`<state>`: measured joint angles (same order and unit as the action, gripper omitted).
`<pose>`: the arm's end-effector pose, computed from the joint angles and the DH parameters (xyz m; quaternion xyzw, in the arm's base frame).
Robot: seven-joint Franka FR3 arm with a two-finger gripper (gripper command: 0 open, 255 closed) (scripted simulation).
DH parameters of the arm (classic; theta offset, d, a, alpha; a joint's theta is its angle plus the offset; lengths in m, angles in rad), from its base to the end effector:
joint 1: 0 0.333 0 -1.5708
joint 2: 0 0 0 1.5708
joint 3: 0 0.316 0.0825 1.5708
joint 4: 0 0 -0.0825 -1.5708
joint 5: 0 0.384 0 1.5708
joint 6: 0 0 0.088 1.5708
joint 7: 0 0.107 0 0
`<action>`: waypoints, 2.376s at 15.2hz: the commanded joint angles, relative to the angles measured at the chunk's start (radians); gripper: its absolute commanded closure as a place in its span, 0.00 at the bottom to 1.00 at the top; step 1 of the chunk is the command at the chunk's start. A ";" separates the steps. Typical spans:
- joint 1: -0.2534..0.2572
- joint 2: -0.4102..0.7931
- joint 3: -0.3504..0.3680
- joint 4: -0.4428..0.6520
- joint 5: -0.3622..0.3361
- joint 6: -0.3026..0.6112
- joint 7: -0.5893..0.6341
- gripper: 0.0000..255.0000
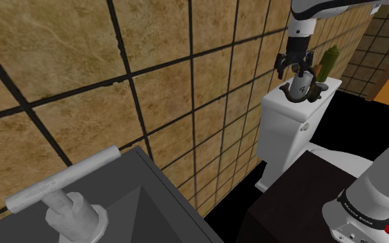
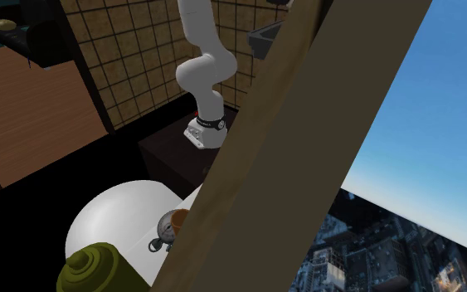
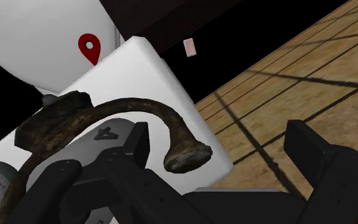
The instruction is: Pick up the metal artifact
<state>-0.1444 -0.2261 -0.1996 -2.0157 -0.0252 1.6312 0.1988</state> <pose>0.4424 -0.1683 0.5348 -0.9618 0.2613 0.0803 0.0154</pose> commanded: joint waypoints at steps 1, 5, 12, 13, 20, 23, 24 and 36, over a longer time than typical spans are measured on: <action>-0.015 0.077 -0.018 0.058 0.010 0.007 0.026 0.00; -0.030 0.137 -0.035 0.080 0.019 0.035 0.042 0.00; -0.031 0.147 -0.036 0.015 0.021 0.109 0.039 0.00; -0.031 0.145 -0.036 0.015 0.021 0.108 0.039 1.00; -0.031 0.143 -0.036 0.013 0.020 0.108 0.039 1.00; -0.031 0.144 -0.036 0.026 0.021 0.096 0.040 1.00; -0.030 0.142 -0.036 0.037 0.020 0.083 0.040 1.00; -0.029 0.136 -0.034 0.191 0.020 -0.078 0.043 1.00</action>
<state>-0.1735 -0.0946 -0.2331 -1.8433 -0.0064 1.5680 0.2423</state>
